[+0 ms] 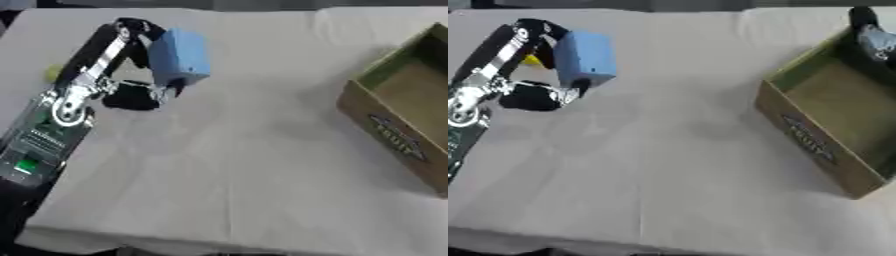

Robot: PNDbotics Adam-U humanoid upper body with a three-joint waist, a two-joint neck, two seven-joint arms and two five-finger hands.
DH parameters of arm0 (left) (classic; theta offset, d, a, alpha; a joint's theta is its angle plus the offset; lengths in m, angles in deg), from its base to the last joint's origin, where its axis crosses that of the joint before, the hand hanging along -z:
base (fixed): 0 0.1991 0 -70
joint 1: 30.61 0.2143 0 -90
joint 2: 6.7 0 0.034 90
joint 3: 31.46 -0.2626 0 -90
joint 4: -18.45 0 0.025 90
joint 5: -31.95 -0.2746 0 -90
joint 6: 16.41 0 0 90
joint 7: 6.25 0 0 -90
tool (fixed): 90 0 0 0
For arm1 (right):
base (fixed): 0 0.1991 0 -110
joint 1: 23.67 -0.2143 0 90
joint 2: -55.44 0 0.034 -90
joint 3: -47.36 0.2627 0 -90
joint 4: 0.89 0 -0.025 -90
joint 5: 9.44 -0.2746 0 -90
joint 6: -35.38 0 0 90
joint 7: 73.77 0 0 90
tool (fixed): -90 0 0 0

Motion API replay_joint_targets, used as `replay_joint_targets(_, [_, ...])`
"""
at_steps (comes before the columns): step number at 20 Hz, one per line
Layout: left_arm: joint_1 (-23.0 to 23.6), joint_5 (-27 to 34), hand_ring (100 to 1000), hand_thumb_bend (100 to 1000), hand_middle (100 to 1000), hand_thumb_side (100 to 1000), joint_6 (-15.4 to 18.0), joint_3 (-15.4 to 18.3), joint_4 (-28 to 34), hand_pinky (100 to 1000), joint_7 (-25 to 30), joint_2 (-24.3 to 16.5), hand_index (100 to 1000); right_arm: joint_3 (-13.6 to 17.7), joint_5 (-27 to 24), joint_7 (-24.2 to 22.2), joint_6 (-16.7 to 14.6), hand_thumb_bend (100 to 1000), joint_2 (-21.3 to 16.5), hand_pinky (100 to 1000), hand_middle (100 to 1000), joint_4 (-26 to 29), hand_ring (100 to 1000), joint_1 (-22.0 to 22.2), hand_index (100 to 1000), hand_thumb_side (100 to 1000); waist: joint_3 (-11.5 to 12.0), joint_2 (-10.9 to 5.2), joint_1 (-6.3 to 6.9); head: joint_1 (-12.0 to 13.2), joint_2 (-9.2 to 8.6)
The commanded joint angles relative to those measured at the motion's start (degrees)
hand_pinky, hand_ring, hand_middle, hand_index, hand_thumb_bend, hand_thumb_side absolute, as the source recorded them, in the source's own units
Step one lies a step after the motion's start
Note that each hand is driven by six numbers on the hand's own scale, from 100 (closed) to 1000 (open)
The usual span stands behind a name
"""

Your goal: Pick up the objects with one hand, pass them to the other hand, and then place them into the box on the other side of the table.

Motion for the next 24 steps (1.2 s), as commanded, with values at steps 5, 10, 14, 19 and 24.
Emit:
replay_joint_targets(5, [-0.72,-1.16,480,100,403,100,2.08,-0.74,-1.54,538,-2.11,1.61,480,-3.09,2.48,-2.0,-1.52,100,0.44,965,838,-3.14,814,-5.59,834,205,-0.04,-2.61,-1.05,-0.05,0.63])
replay_joint_targets(10, [-1.2,-2.51,479,100,402,100,4.37,-1.44,-2.8,536,-3.01,3.63,479,-5.83,4.16,-3.91,-2.69,100,2.13,965,837,-6.02,824,-8.9,834,200,0.17,-2.94,-1.2,-0.46,0.77])
replay_joint_targets(14, [-1.62,-4.44,480,100,403,100,6.29,-1.78,-4.09,537,-3.61,5.49,479,-7.53,6.91,-5.07,-3.85,100,3.85,965,837,-9.42,832,-10.5,836,198,0.38,-3.14,-1.3,-0.77,0.82])
replay_joint_targets(19, [-2.04,-5.67,477,100,401,100,7.71,-1.94,-5.38,535,-4.12,7.55,478,-9.27,9.91,-6.26,-6.05,100,5.82,964,840,-12.38,836,-11.87,839,199,0.59,-3.28,-1.36,-1.04,0.82])
replay_joint_targets(24, [-2.45,-6.03,476,100,400,100,8.61,-1.87,-5.96,535,-4.6,9.65,478,-10.28,11.85,-7.27,-7.25,100,7.91,964,842,-14.67,838,-12.97,843,200,0.77,-3.37,-1.33,-1.39,0.82])
